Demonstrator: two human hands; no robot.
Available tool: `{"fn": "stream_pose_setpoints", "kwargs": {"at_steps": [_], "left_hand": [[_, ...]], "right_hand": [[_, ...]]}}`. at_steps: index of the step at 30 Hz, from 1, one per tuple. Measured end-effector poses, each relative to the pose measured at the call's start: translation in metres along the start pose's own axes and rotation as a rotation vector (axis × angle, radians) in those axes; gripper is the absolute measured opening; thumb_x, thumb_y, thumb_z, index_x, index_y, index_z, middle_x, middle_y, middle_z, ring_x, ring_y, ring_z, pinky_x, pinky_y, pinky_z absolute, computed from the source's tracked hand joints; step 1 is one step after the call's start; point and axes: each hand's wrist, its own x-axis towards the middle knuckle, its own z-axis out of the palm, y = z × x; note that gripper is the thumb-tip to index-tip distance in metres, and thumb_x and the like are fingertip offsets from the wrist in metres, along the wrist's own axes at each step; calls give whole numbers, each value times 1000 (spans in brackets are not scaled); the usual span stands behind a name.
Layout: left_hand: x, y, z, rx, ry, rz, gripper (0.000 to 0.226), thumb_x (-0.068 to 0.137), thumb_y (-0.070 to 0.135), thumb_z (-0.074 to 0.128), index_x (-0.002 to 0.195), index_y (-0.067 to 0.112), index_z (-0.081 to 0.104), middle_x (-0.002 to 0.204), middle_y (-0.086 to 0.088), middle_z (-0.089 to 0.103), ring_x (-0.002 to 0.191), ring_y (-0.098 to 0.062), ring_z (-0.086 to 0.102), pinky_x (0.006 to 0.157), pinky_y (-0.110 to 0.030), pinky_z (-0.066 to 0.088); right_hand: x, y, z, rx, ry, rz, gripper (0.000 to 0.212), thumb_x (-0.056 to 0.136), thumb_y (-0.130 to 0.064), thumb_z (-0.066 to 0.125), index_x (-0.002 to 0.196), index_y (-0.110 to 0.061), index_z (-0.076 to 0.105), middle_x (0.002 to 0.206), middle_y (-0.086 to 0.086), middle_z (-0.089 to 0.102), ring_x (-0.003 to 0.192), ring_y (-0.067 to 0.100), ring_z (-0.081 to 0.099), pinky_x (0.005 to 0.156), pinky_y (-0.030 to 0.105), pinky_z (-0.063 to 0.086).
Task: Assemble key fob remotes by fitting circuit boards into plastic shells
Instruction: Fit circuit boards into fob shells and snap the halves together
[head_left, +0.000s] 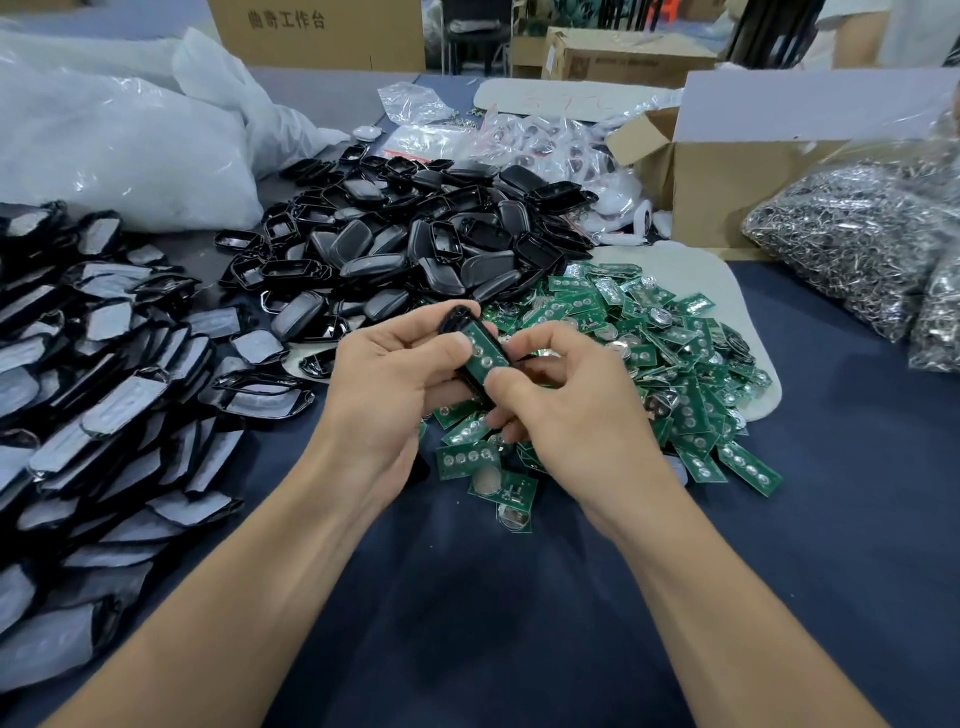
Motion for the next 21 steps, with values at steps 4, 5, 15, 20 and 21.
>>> {"fn": "stream_pose_setpoints", "kwargs": {"at_steps": [4, 5, 15, 20, 21], "left_hand": [[-1, 2, 0, -156, -8, -55, 30, 96, -7, 57, 91, 14, 78, 99, -12, 79, 80, -21, 77, 66, -28, 62], [-1, 2, 0, -158, -21, -55, 29, 97, -6, 57, 92, 14, 78, 100, -12, 79, 82, -21, 77, 67, -28, 62], [0, 3, -7, 266, -6, 46, 24, 85, -6, 77, 87, 18, 74, 83, -9, 80, 73, -19, 74, 72, -29, 64], [-5, 0, -4, 384, -161, 17, 29, 86, -4, 75, 98, 22, 84, 91, -5, 81, 83, -19, 78, 75, -30, 63], [-6, 0, -4, 385, -183, 7, 28, 86, -2, 76, 98, 22, 84, 92, -5, 81, 84, -19, 78, 75, -28, 63]], "right_hand": [[-2, -2, 4, 62, -32, -11, 16, 81, -16, 66, 94, -25, 63, 70, 6, 75, 57, 25, 72, 57, 39, 60], [-2, -2, 4, 57, -2, -28, 15, 83, -14, 66, 92, -25, 65, 69, 5, 75, 55, 22, 71, 55, 35, 58], [0, 0, 0, 8, 243, -107, 18, 83, -11, 72, 82, -29, 74, 72, -8, 75, 63, 13, 71, 61, 30, 57], [1, -3, -3, 118, 259, -121, 22, 84, -2, 75, 83, -24, 78, 72, -1, 75, 64, 15, 68, 64, 29, 57], [0, -4, -3, 133, 254, -119, 22, 84, -2, 75, 84, -24, 78, 72, -2, 75, 63, 13, 66, 63, 28, 56]]}}
